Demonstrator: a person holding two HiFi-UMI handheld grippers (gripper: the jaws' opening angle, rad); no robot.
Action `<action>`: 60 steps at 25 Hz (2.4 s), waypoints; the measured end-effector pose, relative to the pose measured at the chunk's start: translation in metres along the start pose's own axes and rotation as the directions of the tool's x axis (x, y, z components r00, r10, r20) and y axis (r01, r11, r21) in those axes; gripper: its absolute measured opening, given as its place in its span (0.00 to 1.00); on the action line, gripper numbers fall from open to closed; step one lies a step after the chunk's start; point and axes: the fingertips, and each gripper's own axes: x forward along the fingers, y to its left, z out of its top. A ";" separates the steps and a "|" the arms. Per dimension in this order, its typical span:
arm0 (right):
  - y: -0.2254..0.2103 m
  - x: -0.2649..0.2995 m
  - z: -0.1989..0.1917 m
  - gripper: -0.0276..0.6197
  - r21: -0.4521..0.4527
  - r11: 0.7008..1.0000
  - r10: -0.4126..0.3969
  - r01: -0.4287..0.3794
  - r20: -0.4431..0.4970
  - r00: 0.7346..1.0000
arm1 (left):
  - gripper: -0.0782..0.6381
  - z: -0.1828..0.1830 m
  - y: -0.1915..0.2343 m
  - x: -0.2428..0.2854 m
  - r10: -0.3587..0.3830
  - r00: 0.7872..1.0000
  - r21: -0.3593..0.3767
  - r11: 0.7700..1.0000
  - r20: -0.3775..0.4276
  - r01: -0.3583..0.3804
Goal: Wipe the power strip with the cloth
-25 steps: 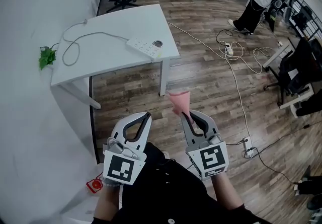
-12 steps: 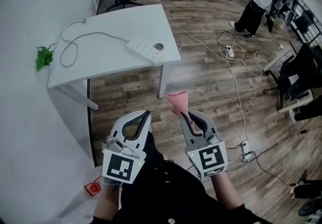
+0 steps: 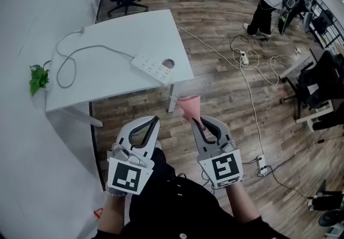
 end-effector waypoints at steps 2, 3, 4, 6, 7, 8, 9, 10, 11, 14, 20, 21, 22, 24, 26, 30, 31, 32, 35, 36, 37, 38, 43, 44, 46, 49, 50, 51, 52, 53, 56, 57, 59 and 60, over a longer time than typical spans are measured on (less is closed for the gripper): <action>-0.009 0.018 0.009 0.12 -0.003 1.000 -0.004 0.004 0.002 1.000 | 0.13 -0.002 0.016 0.012 -0.004 1.000 -0.007 1.000 -0.004 0.004; -0.013 0.027 0.012 0.12 -0.004 1.000 -0.007 0.007 0.004 1.000 | 0.13 -0.002 0.025 0.018 -0.005 1.000 -0.012 1.000 -0.003 0.005; -0.017 0.036 0.016 0.12 -0.004 1.000 -0.013 0.013 0.011 1.000 | 0.13 -0.003 0.034 0.024 -0.007 1.000 -0.015 1.000 -0.002 0.007; -0.023 0.054 0.022 0.12 -0.002 1.000 -0.020 0.020 0.013 1.000 | 0.13 -0.005 0.051 0.034 -0.009 1.000 -0.020 1.000 -0.001 0.009; -0.025 0.062 0.024 0.12 0.000 1.000 -0.019 0.019 0.001 1.000 | 0.13 -0.006 0.059 0.038 -0.011 1.000 -0.020 1.000 0.000 0.011; -0.027 0.070 0.027 0.12 0.001 1.000 -0.018 0.018 -0.009 1.000 | 0.13 -0.007 0.068 0.043 -0.012 1.000 -0.020 1.000 0.001 0.012; -0.028 0.079 0.030 0.12 0.000 1.000 -0.017 0.017 -0.013 1.000 | 0.13 -0.008 0.076 0.047 -0.012 1.000 -0.020 1.000 0.002 0.012; -0.030 0.088 0.033 0.12 -0.002 1.000 -0.018 0.018 -0.011 1.000 | 0.13 -0.010 0.085 0.050 -0.012 1.000 -0.021 1.000 0.002 0.012; -0.031 0.097 0.036 0.12 -0.004 1.000 -0.018 0.018 -0.008 1.000 | 0.13 -0.012 0.094 0.053 -0.011 1.000 -0.023 1.000 0.002 0.011; -0.032 0.125 0.044 0.12 -0.011 1.000 -0.016 0.015 -0.015 1.000 | 0.13 -0.021 0.122 0.061 -0.007 1.000 -0.023 1.000 0.002 0.007; -0.033 0.173 0.060 0.12 -0.022 1.000 -0.007 0.006 -0.020 1.000 | 0.13 -0.035 0.167 0.074 0.003 1.000 -0.036 0.999 -0.006 -0.003; -0.032 0.181 0.062 0.12 -0.025 1.000 -0.005 0.005 -0.023 1.000 | 0.13 -0.037 0.175 0.076 0.003 1.000 -0.035 0.999 -0.006 -0.003; -0.032 0.189 0.063 0.12 -0.027 1.000 -0.005 0.004 -0.023 1.000 | 0.13 -0.040 0.181 0.078 0.002 1.000 -0.033 0.999 -0.005 -0.002; -0.031 0.203 0.064 0.12 -0.028 1.000 -0.004 0.003 -0.032 0.999 | 0.13 -0.046 0.193 0.081 0.002 1.000 -0.032 0.999 -0.004 -0.002; -0.031 0.213 0.065 0.12 -0.030 1.000 -0.001 0.000 -0.047 0.999 | 0.13 -0.049 0.202 0.082 0.006 1.000 -0.037 0.999 -0.006 -0.007; -0.031 0.224 0.065 0.12 -0.033 0.999 0.003 -0.005 -0.063 0.998 | 0.13 -0.055 0.215 0.083 0.017 1.000 -0.072 0.997 -0.008 -0.017; -0.031 0.227 0.065 0.12 -0.035 0.999 0.003 -0.006 -0.066 0.998 | 0.13 -0.056 0.219 0.084 0.019 1.000 -0.071 0.997 -0.007 -0.020; -0.031 0.230 0.065 0.12 -0.037 0.999 0.003 -0.006 -0.064 0.998 | 0.13 -0.057 0.223 0.084 0.022 1.000 -0.068 0.997 -0.006 -0.022; -0.031 0.237 0.066 0.12 -0.042 0.999 0.003 -0.005 -0.049 0.999 | 0.13 -0.059 0.230 0.084 0.027 1.000 -0.063 0.998 -0.008 -0.027; -0.033 0.238 0.065 0.12 -0.045 0.999 0.004 -0.006 -0.053 0.999 | 0.13 -0.058 0.231 0.084 0.028 1.000 -0.061 0.998 -0.006 -0.028; -0.034 0.240 0.065 0.12 -0.050 0.999 0.005 -0.008 -0.057 0.998 | 0.13 -0.058 0.231 0.085 0.028 1.000 -0.059 0.998 -0.004 -0.029; -0.036 0.241 0.064 0.12 -0.055 0.998 0.007 -0.010 -0.062 0.998 | 0.13 -0.057 0.231 0.086 0.029 1.000 -0.059 0.998 -0.001 -0.029; -0.045 0.251 0.062 0.12 -0.068 0.997 0.022 -0.026 -0.062 0.998 | 0.13 -0.056 0.237 0.090 0.050 0.999 -0.066 0.997 -0.007 -0.050; -0.047 0.254 0.062 0.12 -0.074 0.997 0.027 -0.032 -0.064 0.998 | 0.13 -0.056 0.238 0.091 0.058 0.998 -0.067 0.996 -0.006 -0.059; -0.051 0.261 0.062 0.12 -0.084 0.995 0.040 -0.046 -0.068 0.997 | 0.13 -0.055 0.242 0.092 0.076 0.997 -0.065 0.995 -0.003 -0.076; -0.056 0.272 0.062 0.12 -0.098 0.993 0.061 -0.068 -0.068 0.996 | 0.13 -0.056 0.245 0.093 0.104 0.995 -0.071 0.992 -0.010 -0.104; -0.058 0.276 0.062 0.12 -0.105 0.992 0.069 -0.075 -0.068 0.995 | 0.13 -0.058 0.245 0.094 0.113 0.993 -0.075 0.991 -0.014 -0.114; -0.060 0.280 0.062 0.12 -0.115 0.990 0.076 -0.083 -0.068 0.995 | 0.13 -0.058 0.246 0.095 0.123 0.992 -0.075 0.989 -0.016 -0.124; -0.062 0.283 0.061 0.12 -0.125 0.988 0.084 -0.092 -0.069 0.994 | 0.13 -0.059 0.246 0.096 0.132 0.991 -0.073 0.988 -0.017 -0.133; -0.065 0.286 0.060 0.12 -0.137 0.985 0.093 -0.102 -0.072 0.993 | 0.13 -0.059 0.246 0.097 0.142 0.990 -0.070 0.987 -0.019 -0.143; -0.073 0.296 0.055 0.12 -0.169 0.976 0.122 -0.135 -0.082 0.989 | 0.13 -0.059 0.246 0.098 0.174 0.984 -0.067 0.982 -0.032 -0.176; -0.075 0.300 0.054 0.12 -0.177 0.973 0.132 -0.146 -0.086 0.987 | 0.13 -0.059 0.247 0.097 0.186 0.982 -0.067 0.980 -0.039 -0.188; -0.079 0.309 0.050 0.12 -0.191 0.967 0.152 -0.168 -0.097 0.984 | 0.13 -0.059 0.249 0.096 0.212 0.976 -0.068 0.974 -0.054 -0.215; -0.081 0.314 0.049 0.12 -0.200 0.963 0.162 -0.180 -0.103 0.981 | 0.13 -0.058 0.249 0.095 0.225 0.973 -0.069 0.971 -0.059 -0.229</action>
